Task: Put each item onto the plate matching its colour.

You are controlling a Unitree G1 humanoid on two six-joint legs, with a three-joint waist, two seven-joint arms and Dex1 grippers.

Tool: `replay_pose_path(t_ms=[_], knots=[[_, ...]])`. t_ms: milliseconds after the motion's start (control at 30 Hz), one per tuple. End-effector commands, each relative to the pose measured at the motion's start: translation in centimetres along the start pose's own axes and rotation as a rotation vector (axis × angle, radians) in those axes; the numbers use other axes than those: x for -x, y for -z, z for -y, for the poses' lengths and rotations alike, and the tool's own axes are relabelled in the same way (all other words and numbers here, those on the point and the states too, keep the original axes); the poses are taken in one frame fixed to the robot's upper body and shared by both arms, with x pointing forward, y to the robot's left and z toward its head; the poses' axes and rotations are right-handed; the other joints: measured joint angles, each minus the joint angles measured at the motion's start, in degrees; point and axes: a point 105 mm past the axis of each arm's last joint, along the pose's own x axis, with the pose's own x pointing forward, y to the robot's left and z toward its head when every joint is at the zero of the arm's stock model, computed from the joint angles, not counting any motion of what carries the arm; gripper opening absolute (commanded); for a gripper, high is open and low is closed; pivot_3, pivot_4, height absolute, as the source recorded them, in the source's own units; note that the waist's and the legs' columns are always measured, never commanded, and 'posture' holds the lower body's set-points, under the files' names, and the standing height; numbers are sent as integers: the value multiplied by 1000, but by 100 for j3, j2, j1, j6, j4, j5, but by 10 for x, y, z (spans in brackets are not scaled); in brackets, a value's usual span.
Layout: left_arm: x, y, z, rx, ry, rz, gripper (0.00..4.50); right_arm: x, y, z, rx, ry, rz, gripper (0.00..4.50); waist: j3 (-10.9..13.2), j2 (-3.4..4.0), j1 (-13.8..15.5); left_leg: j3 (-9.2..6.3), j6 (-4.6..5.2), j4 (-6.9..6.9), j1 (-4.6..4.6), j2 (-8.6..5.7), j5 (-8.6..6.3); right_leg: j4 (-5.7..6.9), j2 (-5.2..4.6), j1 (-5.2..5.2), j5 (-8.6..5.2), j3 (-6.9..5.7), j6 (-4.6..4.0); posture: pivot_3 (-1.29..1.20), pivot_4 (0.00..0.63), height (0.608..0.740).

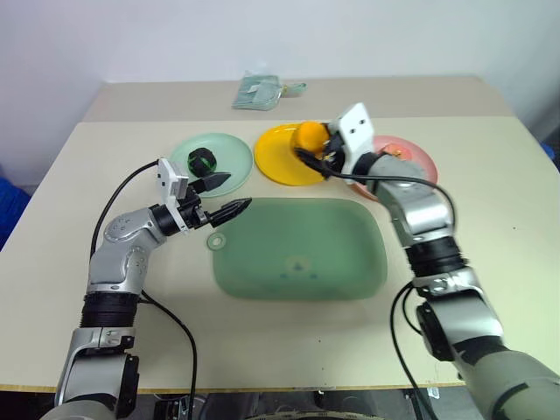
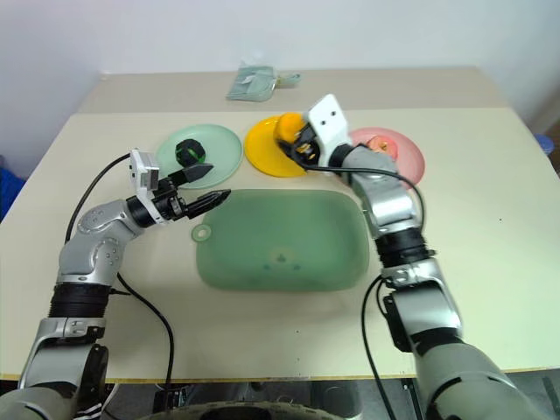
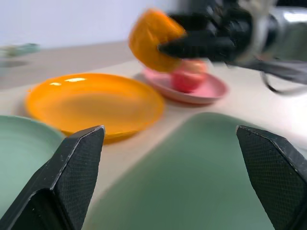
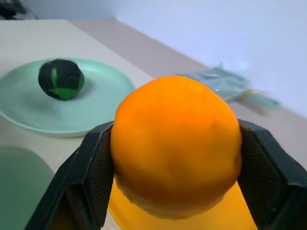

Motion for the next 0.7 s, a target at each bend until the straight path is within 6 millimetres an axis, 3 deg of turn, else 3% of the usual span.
replay_pose_path(t_ms=[33,133,200,267,500,600,700], knots=[[0,-10,-5,-75,-77,51,4500,-20,-18,-2,85,2,66,2878,0,0,-23,0,0,0,0,0,0,1,1,-1,0,0,0,0,150,740],[3,-10,-3,-97,-102,65,4500,-29,-9,-3,51,-5,43,2878,0,0,-38,0,-2,-2,1,2,1,4,4,-4,0,1,0,0,150,740],[6,-9,-2,-105,-110,70,4500,-31,-6,-1,4,-4,43,3923,0,0,-39,0,-2,-2,2,2,1,5,6,-4,0,3,0,0,150,740],[9,-9,-1,-112,-114,69,4500,-32,-8,3,-12,14,54,4458,0,1,-31,0,-2,-2,2,3,1,5,6,-4,0,3,0,0,150,740],[13,-6,5,-118,-79,67,4500,-15,-35,29,-98,85,222,4458,1,1,-29,0,-2,-2,2,2,1,7,7,-4,0,5,0,0,150,740],[15,-10,12,-97,8,78,4500,1,-41,18,-164,-41,281,4458,1,2,-28,0,-2,-2,2,2,0,7,7,-5,0,5,0,0,150,740],[21,-18,19,-79,119,83,4500,35,-40,-2,-125,-205,304,4458,0,2,-13,0,-1,-2,2,3,0,6,7,-5,0,5,0,0,150,740]])
